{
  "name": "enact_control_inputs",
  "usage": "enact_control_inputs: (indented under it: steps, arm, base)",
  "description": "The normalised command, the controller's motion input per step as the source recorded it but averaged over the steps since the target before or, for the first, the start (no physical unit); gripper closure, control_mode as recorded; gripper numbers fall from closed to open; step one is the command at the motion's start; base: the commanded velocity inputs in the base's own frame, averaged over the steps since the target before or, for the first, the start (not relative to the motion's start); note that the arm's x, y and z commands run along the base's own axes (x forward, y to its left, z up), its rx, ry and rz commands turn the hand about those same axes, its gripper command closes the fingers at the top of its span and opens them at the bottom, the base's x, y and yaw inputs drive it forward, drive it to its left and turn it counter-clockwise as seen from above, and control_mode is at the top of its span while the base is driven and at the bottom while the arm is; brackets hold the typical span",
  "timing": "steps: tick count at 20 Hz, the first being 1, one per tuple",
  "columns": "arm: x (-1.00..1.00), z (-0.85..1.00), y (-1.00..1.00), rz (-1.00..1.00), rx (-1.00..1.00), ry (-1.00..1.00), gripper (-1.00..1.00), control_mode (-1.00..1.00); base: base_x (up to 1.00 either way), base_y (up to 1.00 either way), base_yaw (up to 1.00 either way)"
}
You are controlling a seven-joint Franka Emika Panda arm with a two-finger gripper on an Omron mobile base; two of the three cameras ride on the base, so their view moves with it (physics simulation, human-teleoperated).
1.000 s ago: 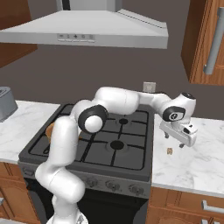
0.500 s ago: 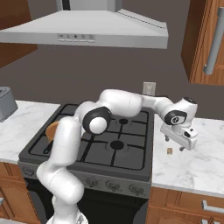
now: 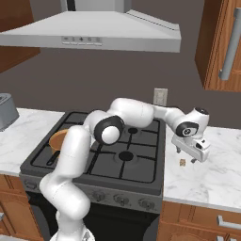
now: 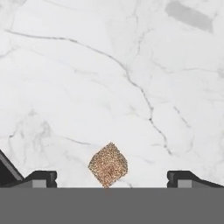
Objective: Pick up the sugar cube(s) and place them in the saucepan with hot chocolate.
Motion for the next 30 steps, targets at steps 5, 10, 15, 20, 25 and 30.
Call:
enact_control_inputs:
  steps: [5,10,15,20,25,30]
  arm:
    - [0.18,-0.25,0.0,0.0,0.0,0.0,-1.0,-1.0]
    - [0.0,-0.15,0.0,-0.01,0.0,0.01,-1.0,-1.0]
    - [0.0,-0.08,0.18,-0.08,0.0,0.05,-1.0,-1.0]
    - [-0.03,-0.17,0.06,-0.1,0.0,0.06,-1.0,-1.0]
    - [-0.16,-0.22,-0.05,-0.15,0.0,0.07,-1.0,-1.0]
    - [-0.03,-0.15,-0.03,-0.11,0.0,0.04,-1.0,-1.0]
  base:
    - [0.0,0.0,0.0]
    - [0.0,0.0,0.0]
    - [0.0,0.0,0.0]
    - [0.0,0.0,0.0]
    - [0.0,0.0,0.0]
    - [0.0,0.0,0.0]
